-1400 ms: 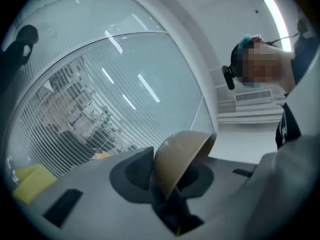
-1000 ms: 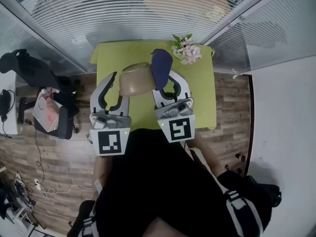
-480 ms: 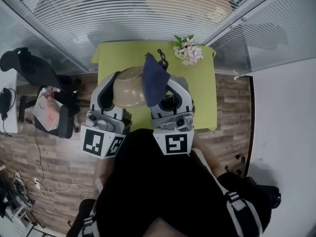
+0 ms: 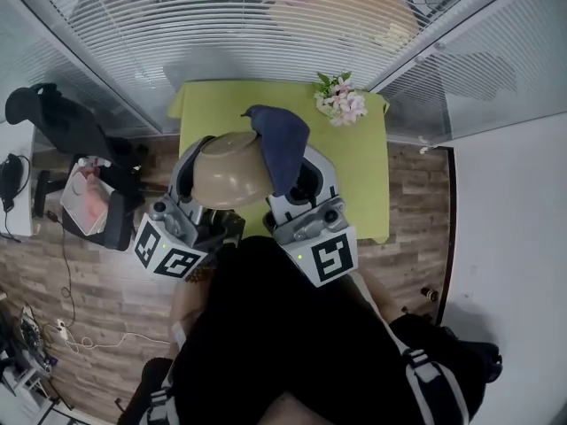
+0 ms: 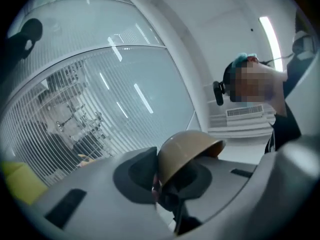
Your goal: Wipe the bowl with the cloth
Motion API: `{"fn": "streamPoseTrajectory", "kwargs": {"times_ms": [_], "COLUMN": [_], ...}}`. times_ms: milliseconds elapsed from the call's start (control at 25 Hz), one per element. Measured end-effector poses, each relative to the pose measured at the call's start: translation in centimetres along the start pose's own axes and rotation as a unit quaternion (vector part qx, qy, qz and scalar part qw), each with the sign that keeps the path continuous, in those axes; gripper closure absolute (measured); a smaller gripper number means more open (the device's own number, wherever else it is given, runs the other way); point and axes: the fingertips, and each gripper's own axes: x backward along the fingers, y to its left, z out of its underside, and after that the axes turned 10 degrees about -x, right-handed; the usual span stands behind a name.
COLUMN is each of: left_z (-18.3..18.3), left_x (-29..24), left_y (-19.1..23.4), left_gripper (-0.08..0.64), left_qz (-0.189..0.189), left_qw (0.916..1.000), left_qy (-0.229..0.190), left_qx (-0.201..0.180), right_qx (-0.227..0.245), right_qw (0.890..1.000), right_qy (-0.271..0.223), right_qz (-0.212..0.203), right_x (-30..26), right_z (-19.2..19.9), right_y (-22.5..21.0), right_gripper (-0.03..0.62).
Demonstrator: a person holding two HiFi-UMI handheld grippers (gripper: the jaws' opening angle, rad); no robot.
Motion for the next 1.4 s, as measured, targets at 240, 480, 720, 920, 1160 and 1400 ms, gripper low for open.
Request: {"fn": "streamPoseTrajectory", "kwargs": {"times_ms": [240, 480, 720, 920, 1160, 1400], "left_z": [-0.8, 2.3, 3.0, 3.0, 1.6, 0.6], "left_x": [0.9, 0.1, 0.5, 0.1, -0.1, -0.3], "left_y": [-0.5, 1.2, 2.0, 2.2, 0.6, 0.1], "left_gripper": [0.509, 0.497, 0.434, 0.499, 0.508, 0.508], "left_qz": [0.051, -0.006, -0.073, -0.120, -0.077, -0.070], "left_qw": [0.9897, 0.9991, 0.8893, 0.9218, 0.9676, 0.9790], "left_qy": [-0.061, 0.042, 0.198, 0.190, 0.125, 0.087], "left_qx": [0.119, 0.010, -0.406, -0.316, -0.205, -0.171], "right_qx": [-0.197, -0.111, 0.291, 0.400, 0.271, 0.149], "right_qw": [0.979, 0.990, 0.950, 0.911, 0.962, 0.989], "right_qy": [0.013, 0.079, 0.107, 0.086, 0.033, 0.013], "right_qz": [-0.052, -0.032, -0.024, -0.039, -0.024, -0.014], "right_x": [0.0, -0.7, -0.2, -0.5, -0.1, -0.3], "right_z": [1.4, 3.6, 3.8, 3.2, 1.0, 0.3], "right_y": [1.2, -0.5, -0.2, 1.4, 1.4, 0.6], "right_gripper": [0.538, 0.541, 0.540, 0.538, 0.541, 0.540]}}
